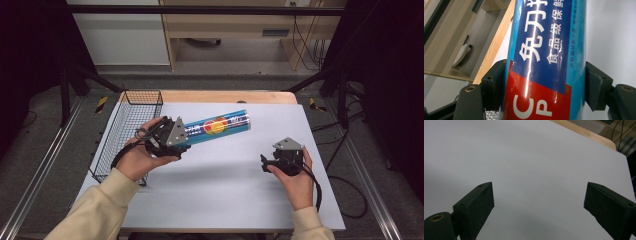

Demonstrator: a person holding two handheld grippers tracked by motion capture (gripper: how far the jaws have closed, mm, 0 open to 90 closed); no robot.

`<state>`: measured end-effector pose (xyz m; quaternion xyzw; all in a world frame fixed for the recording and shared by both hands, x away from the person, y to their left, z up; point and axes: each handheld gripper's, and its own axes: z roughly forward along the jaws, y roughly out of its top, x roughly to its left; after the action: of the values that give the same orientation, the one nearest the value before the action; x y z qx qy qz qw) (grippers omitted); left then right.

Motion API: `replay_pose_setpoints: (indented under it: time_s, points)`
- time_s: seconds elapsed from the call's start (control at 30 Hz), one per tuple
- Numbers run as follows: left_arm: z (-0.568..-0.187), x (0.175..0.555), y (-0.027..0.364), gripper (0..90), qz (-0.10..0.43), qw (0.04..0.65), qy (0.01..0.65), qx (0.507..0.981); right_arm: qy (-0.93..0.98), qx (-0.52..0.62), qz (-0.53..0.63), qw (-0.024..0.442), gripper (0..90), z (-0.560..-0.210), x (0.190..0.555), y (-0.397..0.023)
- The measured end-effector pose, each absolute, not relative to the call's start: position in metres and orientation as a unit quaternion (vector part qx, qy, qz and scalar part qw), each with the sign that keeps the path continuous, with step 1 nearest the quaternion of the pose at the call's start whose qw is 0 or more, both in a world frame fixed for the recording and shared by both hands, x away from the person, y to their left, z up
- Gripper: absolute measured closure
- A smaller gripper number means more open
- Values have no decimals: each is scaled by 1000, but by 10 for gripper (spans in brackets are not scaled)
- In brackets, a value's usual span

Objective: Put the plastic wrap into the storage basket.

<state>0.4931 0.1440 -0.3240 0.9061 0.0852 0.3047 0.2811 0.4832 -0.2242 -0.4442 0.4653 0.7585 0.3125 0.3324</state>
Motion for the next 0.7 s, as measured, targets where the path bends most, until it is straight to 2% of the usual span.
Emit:
replay_pose_setpoints:
  time_s: [0.4,0.7]
  points:
    - [-313,500,182,300,313,295,139,892,718,506,318,357,89,-456,471,-233]
    - [-303,496,209,302,325,295,189,878,716,522,304,350,85,-460,471,-238]
